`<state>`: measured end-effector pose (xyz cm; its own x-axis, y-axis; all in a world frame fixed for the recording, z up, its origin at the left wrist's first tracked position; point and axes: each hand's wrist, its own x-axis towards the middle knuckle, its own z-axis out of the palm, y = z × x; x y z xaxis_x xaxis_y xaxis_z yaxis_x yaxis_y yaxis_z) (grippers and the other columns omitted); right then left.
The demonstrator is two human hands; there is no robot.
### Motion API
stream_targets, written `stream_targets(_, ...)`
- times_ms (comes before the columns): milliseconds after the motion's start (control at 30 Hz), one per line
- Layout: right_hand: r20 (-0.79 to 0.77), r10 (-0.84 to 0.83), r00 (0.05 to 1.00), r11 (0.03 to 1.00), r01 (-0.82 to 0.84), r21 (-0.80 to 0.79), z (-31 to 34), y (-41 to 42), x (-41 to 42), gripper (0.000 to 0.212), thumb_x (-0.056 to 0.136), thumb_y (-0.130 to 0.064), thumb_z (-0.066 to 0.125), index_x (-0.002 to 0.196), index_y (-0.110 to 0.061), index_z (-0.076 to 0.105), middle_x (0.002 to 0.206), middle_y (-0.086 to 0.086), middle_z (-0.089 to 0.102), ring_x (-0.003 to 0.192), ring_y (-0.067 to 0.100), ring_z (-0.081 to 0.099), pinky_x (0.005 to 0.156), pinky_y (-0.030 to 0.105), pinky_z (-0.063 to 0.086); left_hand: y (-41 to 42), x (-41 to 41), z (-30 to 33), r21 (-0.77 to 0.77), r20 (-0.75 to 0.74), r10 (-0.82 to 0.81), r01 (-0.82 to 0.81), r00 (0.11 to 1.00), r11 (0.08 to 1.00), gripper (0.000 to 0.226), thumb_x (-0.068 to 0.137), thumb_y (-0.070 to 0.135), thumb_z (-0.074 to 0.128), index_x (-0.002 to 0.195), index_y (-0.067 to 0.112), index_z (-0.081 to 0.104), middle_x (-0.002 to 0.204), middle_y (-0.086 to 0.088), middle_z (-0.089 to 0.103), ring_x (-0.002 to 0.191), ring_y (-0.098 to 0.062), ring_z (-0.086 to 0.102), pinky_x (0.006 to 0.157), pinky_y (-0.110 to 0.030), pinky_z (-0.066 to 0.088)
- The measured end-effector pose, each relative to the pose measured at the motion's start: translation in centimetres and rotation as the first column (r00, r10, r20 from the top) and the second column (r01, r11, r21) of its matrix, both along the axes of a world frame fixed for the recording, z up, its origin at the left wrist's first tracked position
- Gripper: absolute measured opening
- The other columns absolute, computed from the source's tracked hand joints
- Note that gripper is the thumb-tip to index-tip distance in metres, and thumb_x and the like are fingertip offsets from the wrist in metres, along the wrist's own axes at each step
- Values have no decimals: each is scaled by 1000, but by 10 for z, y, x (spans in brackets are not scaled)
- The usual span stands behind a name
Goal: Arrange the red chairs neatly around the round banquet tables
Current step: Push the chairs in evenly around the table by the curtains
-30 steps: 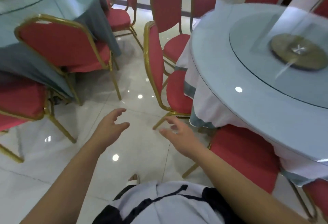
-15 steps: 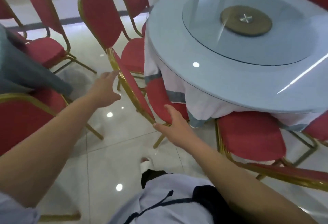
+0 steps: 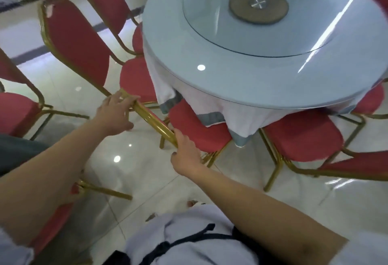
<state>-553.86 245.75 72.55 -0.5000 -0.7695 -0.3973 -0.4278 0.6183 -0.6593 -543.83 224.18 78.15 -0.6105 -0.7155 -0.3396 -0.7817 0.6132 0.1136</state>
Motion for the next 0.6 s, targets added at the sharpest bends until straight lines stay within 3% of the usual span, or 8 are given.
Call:
stream_targets(133,7,-188,982,982,188,18,-4,13,2,45,85,-4,48,119,-31,60,110,1,64,102,25,60,87,39,51,-56,2,-14,-28,37,-90,91,995,995,82,70,31,82,141,41,42,153,-12,33,139,-42,31,110,-59,34)
stream_targets(233,-50,-263,964,961,266,74,1,19,8,34,79,-7,51,95,-35,62,96,-6,64,96,24,62,83,38,52,-80,0,-36,-35,-51,-266,264,963,964,55,65,37,77,114,27,57,119,-10,58,112,-40,53,89,-53,49)
stream_targets(300,-85,-299,950,944,308,120,-1,27,9,24,78,-11,55,86,-33,62,91,-8,63,91,22,61,83,42,54,-60,0,-29,8,-161,-308,313,938,950,29,70,24,76,91,22,55,92,-5,59,89,-32,57,72,-43,49)
stream_targets(367,-128,-373,919,909,389,150,-2,41,12,15,76,-15,57,74,-30,58,84,-9,61,85,21,60,81,43,54,-37,4,-28,34,-246,-337,355,909,934,25,75,13,74,83,19,51,83,-4,52,80,-29,52,67,-41,46)
stream_targets(467,-199,-505,840,836,533,131,-5,57,23,17,79,-11,55,75,-27,54,81,-6,57,82,21,58,70,33,47,-21,7,-37,74,-225,-437,462,871,884,23,77,7,71,89,16,53,82,-2,45,79,-29,52,68,-41,43)
stream_targets(533,-251,-544,801,800,586,134,-7,61,27,17,82,-9,54,78,-26,50,83,-4,54,85,23,58,66,31,40,-13,7,-45,90,-237,-487,518,841,851,25,78,6,70,93,17,55,78,0,50,72,-24,55,64,-37,43)
stream_targets(600,-278,-545,791,787,597,154,-7,57,25,15,83,-9,54,83,-23,49,89,0,55,90,24,59,68,32,41,-9,5,-52,68,-249,-485,515,838,854,21,81,5,68,83,22,56,74,-1,58,68,-22,58,60,-33,42)
